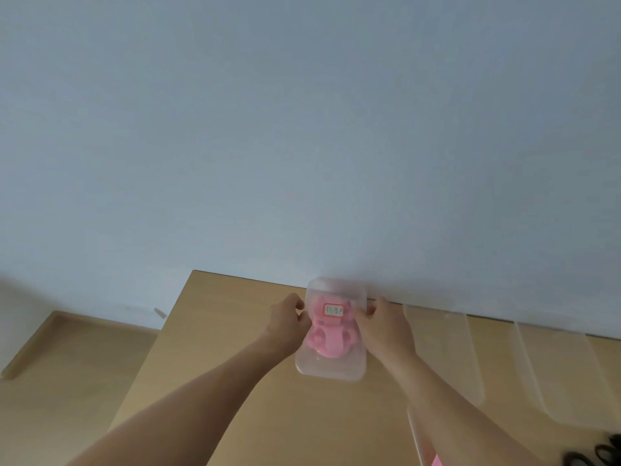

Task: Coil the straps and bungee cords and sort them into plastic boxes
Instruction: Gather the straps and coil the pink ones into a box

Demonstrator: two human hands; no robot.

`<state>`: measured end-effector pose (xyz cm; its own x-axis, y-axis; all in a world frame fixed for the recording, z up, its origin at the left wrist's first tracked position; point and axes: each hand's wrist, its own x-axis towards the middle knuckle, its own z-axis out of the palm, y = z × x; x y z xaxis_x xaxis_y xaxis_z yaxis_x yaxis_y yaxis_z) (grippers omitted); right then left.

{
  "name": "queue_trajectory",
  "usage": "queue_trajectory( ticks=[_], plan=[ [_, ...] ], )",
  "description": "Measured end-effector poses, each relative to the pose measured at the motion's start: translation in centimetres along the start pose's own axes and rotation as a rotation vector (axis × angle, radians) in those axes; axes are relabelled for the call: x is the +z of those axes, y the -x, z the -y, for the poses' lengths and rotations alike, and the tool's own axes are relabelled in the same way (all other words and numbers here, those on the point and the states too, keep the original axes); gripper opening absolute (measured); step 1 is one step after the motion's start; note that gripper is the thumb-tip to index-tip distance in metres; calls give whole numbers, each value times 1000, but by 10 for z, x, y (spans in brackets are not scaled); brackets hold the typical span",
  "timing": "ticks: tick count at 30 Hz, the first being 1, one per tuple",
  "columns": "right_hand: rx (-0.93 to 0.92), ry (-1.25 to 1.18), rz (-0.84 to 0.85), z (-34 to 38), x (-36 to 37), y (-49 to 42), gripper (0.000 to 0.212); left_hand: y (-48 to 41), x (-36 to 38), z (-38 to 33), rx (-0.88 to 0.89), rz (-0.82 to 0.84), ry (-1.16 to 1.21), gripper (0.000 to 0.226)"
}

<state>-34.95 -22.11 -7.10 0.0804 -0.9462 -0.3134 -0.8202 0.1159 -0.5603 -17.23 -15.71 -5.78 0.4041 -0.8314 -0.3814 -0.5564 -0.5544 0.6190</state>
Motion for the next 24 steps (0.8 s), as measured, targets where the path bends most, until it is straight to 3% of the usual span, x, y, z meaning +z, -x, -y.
queue_trajectory(
  ticks=[4,6,9,11,12,14,17,24],
  plan=[
    [17,-3,24,-2,1,-5,27,-6,4,2,26,-11,-35,31],
    [19,16,29,-2,1,-6,28,-5,8,2,137,-71,-236,51],
    [9,41,16,-2,1,-6,34,2,10,-4,576,-197,-562,65],
    [1,65,6,0,0,-5,38,5,21,-10,855,-328,-617,34],
    [-2,80,3,1,0,-5,40,8,25,-15,876,-317,-589,28],
    [-5,95,-2,2,0,-4,44,11,32,-22,727,-153,-594,60],
    [0,97,3,1,-1,-4,50,9,46,-14,573,-8,-701,75],
    [9,-19,3,10,-5,-23,34,0,56,0,603,-79,-705,78]
  ],
)
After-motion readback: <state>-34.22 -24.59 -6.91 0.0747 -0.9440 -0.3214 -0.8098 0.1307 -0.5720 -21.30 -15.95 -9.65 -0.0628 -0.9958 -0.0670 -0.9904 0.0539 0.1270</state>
